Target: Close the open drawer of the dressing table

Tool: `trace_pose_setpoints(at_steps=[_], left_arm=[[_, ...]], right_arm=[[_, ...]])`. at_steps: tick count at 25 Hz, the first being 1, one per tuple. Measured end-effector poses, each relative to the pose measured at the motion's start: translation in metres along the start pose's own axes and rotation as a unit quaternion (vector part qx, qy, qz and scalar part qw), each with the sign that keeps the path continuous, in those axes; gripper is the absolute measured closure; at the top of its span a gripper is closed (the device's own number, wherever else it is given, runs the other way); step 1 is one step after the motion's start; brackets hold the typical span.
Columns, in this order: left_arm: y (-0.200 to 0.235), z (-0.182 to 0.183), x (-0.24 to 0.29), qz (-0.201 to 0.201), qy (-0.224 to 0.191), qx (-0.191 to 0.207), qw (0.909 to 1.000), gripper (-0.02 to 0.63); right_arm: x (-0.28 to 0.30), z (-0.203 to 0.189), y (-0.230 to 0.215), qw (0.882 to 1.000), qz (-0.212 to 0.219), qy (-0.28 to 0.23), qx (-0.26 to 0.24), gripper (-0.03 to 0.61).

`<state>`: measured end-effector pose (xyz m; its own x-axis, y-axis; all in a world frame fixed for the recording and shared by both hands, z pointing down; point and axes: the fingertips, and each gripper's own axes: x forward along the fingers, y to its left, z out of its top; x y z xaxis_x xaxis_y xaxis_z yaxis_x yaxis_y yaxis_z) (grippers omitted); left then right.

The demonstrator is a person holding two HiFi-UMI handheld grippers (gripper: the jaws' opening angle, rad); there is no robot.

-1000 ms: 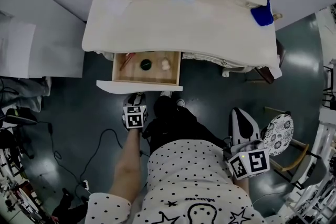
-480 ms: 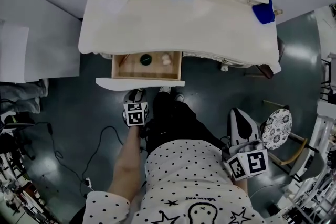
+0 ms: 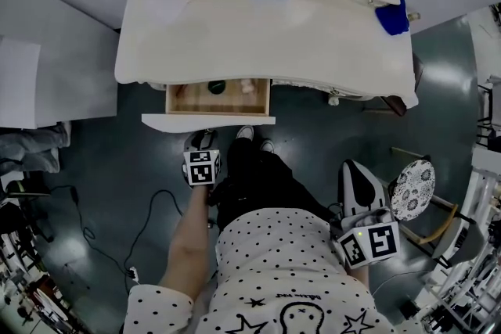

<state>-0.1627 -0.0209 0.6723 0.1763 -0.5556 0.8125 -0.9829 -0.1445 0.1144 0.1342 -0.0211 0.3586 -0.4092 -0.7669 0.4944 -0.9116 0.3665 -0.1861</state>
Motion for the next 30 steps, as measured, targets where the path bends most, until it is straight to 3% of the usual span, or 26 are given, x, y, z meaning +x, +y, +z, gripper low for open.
trace_pose_setpoints(at_steps=[30], left_arm=[[0.013, 0.056, 0.038, -0.039, -0.014, 0.030, 0.9987, 0.479]], right_arm=[[0.023, 0.016, 0.002, 0.998, -0.056, -0.003, 0.008, 0.569]])
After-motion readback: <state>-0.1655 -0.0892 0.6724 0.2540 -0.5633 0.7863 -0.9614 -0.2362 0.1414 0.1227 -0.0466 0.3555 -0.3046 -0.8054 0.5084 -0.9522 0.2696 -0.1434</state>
